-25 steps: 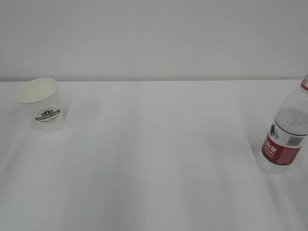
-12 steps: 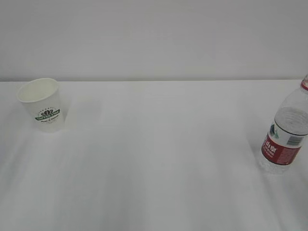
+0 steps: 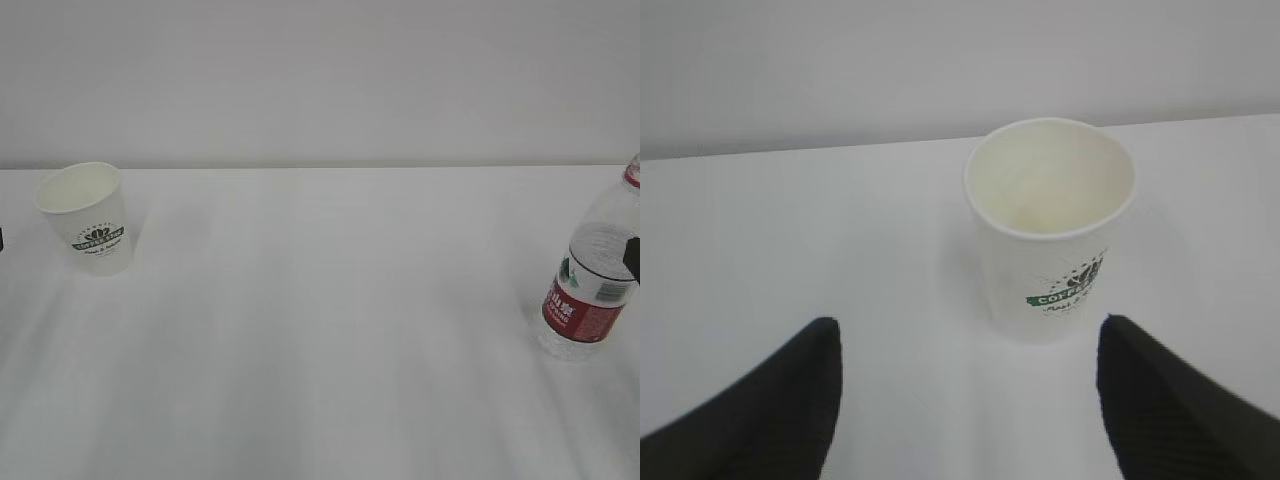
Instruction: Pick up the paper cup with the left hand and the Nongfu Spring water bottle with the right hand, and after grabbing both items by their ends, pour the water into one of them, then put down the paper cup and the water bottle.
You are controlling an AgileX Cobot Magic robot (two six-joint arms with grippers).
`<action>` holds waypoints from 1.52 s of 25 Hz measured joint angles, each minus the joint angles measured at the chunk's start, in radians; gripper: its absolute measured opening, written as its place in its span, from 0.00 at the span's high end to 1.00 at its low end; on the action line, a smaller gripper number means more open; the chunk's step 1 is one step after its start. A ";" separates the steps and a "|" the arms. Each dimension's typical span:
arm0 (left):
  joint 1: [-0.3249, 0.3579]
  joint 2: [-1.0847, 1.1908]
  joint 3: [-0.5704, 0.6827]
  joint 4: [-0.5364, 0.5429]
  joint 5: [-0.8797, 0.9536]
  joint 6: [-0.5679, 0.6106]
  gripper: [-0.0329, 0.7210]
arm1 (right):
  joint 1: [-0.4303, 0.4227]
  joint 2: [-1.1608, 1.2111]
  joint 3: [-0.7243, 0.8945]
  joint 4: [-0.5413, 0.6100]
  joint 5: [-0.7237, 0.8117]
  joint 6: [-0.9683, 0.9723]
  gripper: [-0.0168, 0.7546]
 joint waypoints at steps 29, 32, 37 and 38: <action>0.000 0.353 0.295 0.213 -0.631 -0.109 0.19 | 0.000 0.410 0.129 0.022 -0.469 0.025 0.24; 0.000 0.355 0.295 0.213 -0.633 -0.110 0.19 | 0.000 0.459 0.129 0.022 -0.514 0.025 0.24; 0.000 0.355 0.295 0.213 -0.633 -0.110 0.19 | 0.000 0.522 0.129 0.022 -0.560 0.025 0.24; 0.000 0.355 0.295 0.213 -0.633 -0.110 0.19 | 0.000 0.533 0.129 0.022 -0.570 0.025 0.24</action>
